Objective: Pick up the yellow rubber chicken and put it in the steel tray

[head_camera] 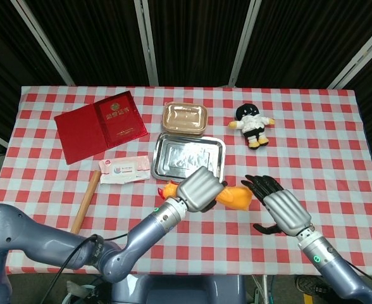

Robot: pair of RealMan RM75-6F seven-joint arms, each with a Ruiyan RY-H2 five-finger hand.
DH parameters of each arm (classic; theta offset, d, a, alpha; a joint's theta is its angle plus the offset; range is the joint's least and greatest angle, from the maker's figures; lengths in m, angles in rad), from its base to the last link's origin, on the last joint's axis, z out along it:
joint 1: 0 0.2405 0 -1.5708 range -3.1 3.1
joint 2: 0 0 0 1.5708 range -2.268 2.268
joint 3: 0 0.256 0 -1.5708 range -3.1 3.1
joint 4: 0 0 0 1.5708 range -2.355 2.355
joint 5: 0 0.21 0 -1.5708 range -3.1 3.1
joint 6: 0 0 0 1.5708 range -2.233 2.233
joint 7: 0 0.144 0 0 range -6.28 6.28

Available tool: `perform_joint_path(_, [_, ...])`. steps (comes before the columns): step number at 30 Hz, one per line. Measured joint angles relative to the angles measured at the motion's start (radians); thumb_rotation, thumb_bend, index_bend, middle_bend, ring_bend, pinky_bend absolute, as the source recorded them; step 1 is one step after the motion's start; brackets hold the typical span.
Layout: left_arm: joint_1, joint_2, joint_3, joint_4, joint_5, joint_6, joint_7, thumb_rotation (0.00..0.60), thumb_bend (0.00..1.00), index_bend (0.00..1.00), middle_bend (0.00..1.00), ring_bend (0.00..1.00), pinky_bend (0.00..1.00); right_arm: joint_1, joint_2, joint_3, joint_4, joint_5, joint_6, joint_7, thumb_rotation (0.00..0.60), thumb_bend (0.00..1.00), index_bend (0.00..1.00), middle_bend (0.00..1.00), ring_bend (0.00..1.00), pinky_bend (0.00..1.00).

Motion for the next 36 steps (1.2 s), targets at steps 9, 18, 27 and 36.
perform_joint_path(9, [-0.046,-0.107,-0.004,0.007,-0.046,0.112,0.051,0.6,0.67,0.55,0.62,0.55,0.62,0.042,-0.042,0.021,0.018,0.069,-0.036,-0.025,0.6,0.23,0.0,0.01,0.0,0.07])
perform_joint_path(18, [-0.058,-0.158,0.002,0.047,-0.011,0.168,0.068,0.6,0.67,0.55,0.62,0.55,0.62,0.062,-0.056,0.016,0.028,0.102,-0.065,-0.033,0.6,0.23,0.0,0.01,0.0,0.07])
perform_joint_path(27, [-0.048,-0.185,0.015,0.072,0.039,0.195,0.06,0.6,0.67,0.55,0.62,0.55,0.62,0.077,-0.058,0.01,0.036,0.12,-0.084,-0.024,0.6,0.23,0.01,0.05,0.05,0.07])
perform_joint_path(36, [-0.03,-0.178,0.018,0.062,0.054,0.185,0.041,0.6,0.67,0.55,0.62,0.55,0.62,0.089,-0.077,0.018,0.062,0.142,-0.087,-0.013,0.6,0.23,0.14,0.13,0.14,0.13])
